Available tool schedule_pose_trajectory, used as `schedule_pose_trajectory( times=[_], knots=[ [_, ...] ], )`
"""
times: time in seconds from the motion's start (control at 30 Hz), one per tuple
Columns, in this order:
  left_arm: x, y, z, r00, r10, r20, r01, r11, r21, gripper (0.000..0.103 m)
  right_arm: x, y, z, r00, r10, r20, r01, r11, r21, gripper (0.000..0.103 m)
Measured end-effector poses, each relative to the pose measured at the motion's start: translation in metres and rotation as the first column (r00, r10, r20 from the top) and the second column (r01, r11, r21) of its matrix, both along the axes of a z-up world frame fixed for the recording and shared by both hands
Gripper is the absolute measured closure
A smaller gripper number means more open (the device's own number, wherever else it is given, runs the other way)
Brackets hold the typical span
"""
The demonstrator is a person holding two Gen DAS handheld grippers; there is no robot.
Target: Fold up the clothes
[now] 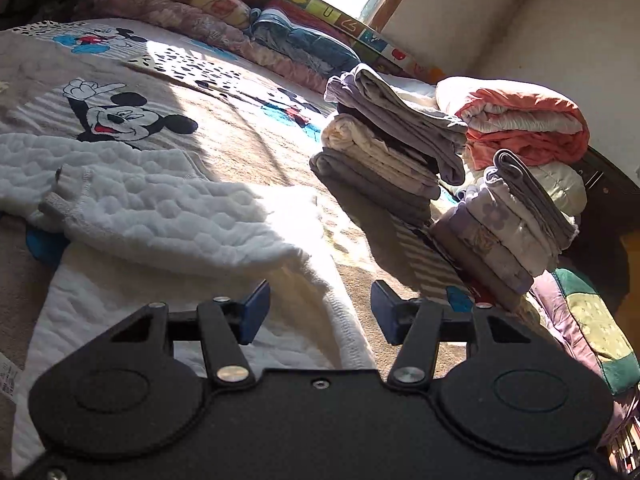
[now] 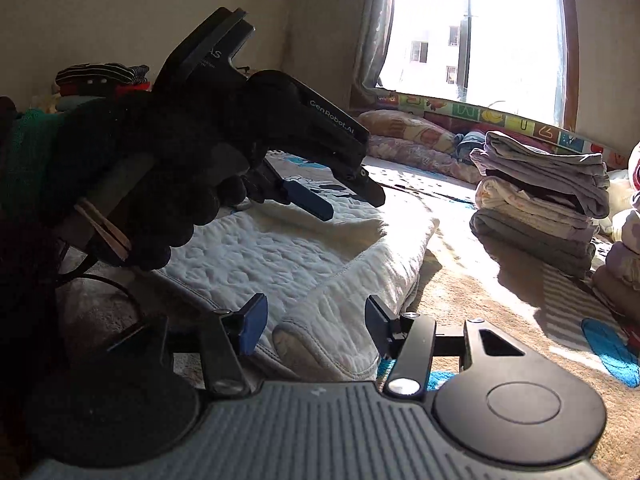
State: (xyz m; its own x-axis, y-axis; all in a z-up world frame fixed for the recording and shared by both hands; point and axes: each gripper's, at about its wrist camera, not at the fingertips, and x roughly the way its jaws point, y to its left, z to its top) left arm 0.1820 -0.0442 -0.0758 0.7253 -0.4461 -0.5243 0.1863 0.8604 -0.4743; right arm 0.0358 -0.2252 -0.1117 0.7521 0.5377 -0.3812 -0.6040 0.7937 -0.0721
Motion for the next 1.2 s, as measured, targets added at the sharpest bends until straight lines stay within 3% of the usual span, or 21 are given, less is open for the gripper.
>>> schedule_pose_trajectory(
  times=[0.1, 0.17, 0.23, 0.37, 0.43, 0.53, 0.6, 0.63, 0.67, 0.73, 0.87, 0.9, 0.93, 0.97, 1.07, 1.13, 1.2],
  knots=[
    [0.020, -0.016, -0.017, 0.997, 0.001, -0.074, 0.001, 0.999, 0.034, 0.050, 0.003, 0.016, -0.008, 0.999, 0.051, -0.017, -0.051, 0.998, -0.045, 0.049],
    [0.032, -0.013, -0.027, 0.991, 0.027, -0.131, -0.029, 0.999, -0.014, 0.081, 0.000, 0.023, -0.011, 0.995, 0.098, -0.034, -0.100, 0.992, -0.076, 0.048],
    [0.033, -0.009, -0.031, 0.990, 0.050, -0.129, -0.051, 0.999, -0.006, 0.092, -0.003, 0.028, -0.014, 0.992, 0.123, -0.038, -0.126, 0.987, -0.103, 0.047],
    [0.035, -0.003, -0.047, 0.989, 0.061, -0.135, -0.055, 0.997, 0.048, 0.099, -0.003, 0.020, -0.007, 0.990, 0.134, -0.047, -0.136, 0.990, -0.043, 0.047],
    [0.033, 0.005, -0.049, 0.991, 0.057, -0.123, -0.060, 0.998, -0.019, 0.099, -0.002, 0.012, 0.000, 0.992, 0.120, -0.026, -0.120, 0.993, -0.007, 0.046],
    [0.023, 0.019, -0.038, 0.994, 0.073, -0.085, -0.085, 0.986, -0.146, 0.096, 0.006, 0.006, 0.001, 0.994, 0.104, -0.040, -0.102, 0.994, 0.046, 0.033],
    [0.020, 0.024, -0.032, 0.992, 0.097, -0.080, -0.108, 0.981, -0.158, 0.080, 0.011, 0.010, -0.005, 0.991, 0.108, -0.082, -0.107, 0.994, 0.016, 0.034],
    [0.020, 0.025, -0.030, 0.992, 0.099, -0.077, -0.111, 0.980, -0.166, 0.063, 0.014, 0.013, -0.008, 0.989, 0.113, -0.099, -0.113, 0.994, 0.008, 0.034],
    [0.022, 0.025, -0.028, 0.993, 0.092, -0.073, -0.103, 0.979, -0.177, 0.059, 0.014, 0.014, -0.009, 0.986, 0.122, -0.114, -0.121, 0.993, 0.014, 0.034],
    [0.028, 0.023, -0.028, 0.994, 0.064, -0.085, -0.079, 0.978, -0.192, 0.059, 0.013, 0.017, -0.010, 0.984, 0.132, -0.118, -0.130, 0.991, 0.023, 0.034],
    [0.051, 0.006, -0.040, 0.989, 0.030, -0.143, -0.049, 0.990, -0.131, 0.061, 0.013, 0.021, -0.014, 0.983, 0.138, -0.122, -0.137, 0.990, 0.017, 0.033],
    [0.054, 0.003, -0.041, 0.990, 0.026, -0.138, -0.044, 0.991, -0.130, 0.065, 0.013, 0.021, -0.014, 0.983, 0.136, -0.121, -0.135, 0.991, 0.018, 0.033],
    [0.057, 0.001, -0.043, 0.991, 0.022, -0.132, -0.039, 0.991, -0.129, 0.088, 0.013, 0.021, -0.014, 0.984, 0.134, -0.119, -0.132, 0.991, 0.021, 0.033],
    [0.058, -0.001, -0.042, 0.993, 0.020, -0.116, -0.036, 0.990, -0.133, 0.097, 0.013, 0.021, -0.014, 0.984, 0.131, -0.117, -0.129, 0.991, 0.024, 0.034],
    [0.055, -0.006, -0.036, 0.998, 0.019, -0.054, -0.023, 0.996, -0.084, 0.098, 0.014, 0.020, -0.015, 0.984, 0.134, -0.117, -0.131, 0.991, 0.034, 0.033],
    [0.063, -0.008, -0.050, 0.995, 0.024, -0.092, -0.025, 1.000, -0.008, 0.098, 0.016, 0.020, -0.017, 0.981, 0.146, -0.127, -0.143, 0.989, 0.037, 0.032],
    [0.064, -0.002, -0.060, 0.994, 0.033, -0.104, -0.037, 0.999, -0.032, 0.097, 0.016, 0.019, -0.016, 0.979, 0.156, -0.127, -0.152, 0.987, 0.042, 0.032]
  ],
)
